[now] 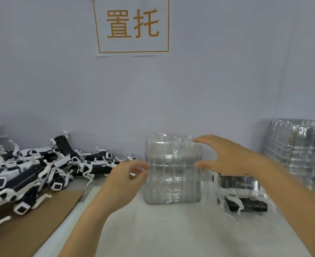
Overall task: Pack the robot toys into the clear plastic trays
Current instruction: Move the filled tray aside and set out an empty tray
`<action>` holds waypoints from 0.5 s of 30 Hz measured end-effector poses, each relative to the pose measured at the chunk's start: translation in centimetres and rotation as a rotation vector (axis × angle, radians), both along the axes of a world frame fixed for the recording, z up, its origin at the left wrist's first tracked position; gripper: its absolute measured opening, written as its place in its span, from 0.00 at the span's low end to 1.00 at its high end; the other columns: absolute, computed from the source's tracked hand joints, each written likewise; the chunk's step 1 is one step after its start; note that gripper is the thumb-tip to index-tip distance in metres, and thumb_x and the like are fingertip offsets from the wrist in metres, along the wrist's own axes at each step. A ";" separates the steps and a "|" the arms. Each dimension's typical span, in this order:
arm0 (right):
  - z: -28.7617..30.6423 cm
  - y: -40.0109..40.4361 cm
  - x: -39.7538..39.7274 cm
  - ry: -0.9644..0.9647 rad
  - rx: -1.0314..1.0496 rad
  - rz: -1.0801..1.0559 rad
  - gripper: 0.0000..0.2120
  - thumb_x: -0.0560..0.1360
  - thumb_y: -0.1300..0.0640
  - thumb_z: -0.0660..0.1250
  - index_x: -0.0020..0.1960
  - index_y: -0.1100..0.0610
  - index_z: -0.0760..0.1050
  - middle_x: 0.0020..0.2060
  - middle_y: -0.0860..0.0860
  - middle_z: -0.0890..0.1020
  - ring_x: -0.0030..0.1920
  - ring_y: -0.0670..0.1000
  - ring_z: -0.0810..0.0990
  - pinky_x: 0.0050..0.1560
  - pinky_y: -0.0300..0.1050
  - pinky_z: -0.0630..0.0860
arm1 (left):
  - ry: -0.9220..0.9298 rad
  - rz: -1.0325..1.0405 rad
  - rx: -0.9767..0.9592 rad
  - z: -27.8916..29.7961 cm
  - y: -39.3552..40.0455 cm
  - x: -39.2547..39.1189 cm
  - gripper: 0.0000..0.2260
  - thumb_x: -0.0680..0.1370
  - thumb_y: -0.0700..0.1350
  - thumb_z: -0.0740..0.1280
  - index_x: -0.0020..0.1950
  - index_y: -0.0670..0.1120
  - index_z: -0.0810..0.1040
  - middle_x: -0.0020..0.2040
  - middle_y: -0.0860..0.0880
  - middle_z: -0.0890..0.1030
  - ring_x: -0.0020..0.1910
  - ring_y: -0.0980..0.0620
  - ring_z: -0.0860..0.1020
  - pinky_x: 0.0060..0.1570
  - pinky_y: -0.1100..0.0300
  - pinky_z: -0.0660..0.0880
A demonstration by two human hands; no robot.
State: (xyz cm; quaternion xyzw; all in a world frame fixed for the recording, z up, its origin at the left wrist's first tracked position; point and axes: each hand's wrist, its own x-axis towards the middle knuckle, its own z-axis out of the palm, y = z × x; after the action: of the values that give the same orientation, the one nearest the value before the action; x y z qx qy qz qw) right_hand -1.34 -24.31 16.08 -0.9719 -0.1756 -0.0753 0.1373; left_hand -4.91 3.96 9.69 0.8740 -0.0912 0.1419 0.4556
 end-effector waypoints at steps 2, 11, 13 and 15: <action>-0.7 3.4 1.5 -0.057 0.022 0.027 0.37 0.76 0.36 0.66 0.78 0.41 0.52 0.78 0.40 0.56 0.77 0.47 0.57 0.75 0.57 0.53 | 0.005 0.000 0.013 -0.1 0.0 -0.1 0.06 0.80 0.48 0.66 0.52 0.58 0.81 0.47 0.56 0.83 0.45 0.59 0.80 0.45 0.64 0.74; -3.0 6.9 5.0 -0.384 0.238 -0.074 0.17 0.78 0.63 0.67 0.59 0.44 0.76 0.47 0.42 0.74 0.53 0.45 0.71 0.50 0.46 0.53 | -0.020 0.017 0.005 0.0 0.6 0.1 0.07 0.80 0.48 0.65 0.51 0.58 0.81 0.45 0.58 0.83 0.44 0.63 0.80 0.38 0.71 0.69; -2.4 6.9 4.6 -0.492 0.346 -0.072 0.13 0.79 0.60 0.67 0.57 0.43 0.76 0.46 0.42 0.75 0.53 0.45 0.73 0.48 0.44 0.51 | -0.028 0.027 -0.035 -0.1 0.6 0.3 0.06 0.80 0.49 0.65 0.51 0.58 0.81 0.45 0.58 0.83 0.43 0.63 0.80 0.43 0.65 0.74; -1.6 7.1 3.7 -0.531 0.502 -0.025 0.12 0.78 0.58 0.68 0.55 0.41 0.75 0.46 0.42 0.76 0.52 0.44 0.75 0.51 0.43 0.52 | -0.027 0.026 -0.172 0.0 0.3 0.3 0.06 0.80 0.50 0.66 0.54 0.57 0.80 0.46 0.57 0.83 0.45 0.59 0.81 0.49 0.56 0.79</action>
State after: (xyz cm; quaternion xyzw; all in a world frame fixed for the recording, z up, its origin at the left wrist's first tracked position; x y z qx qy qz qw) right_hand 2.39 -17.16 14.45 -0.8567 -0.1691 -0.3674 0.3203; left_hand -4.60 4.21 9.65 0.8309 -0.0734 0.1667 0.5257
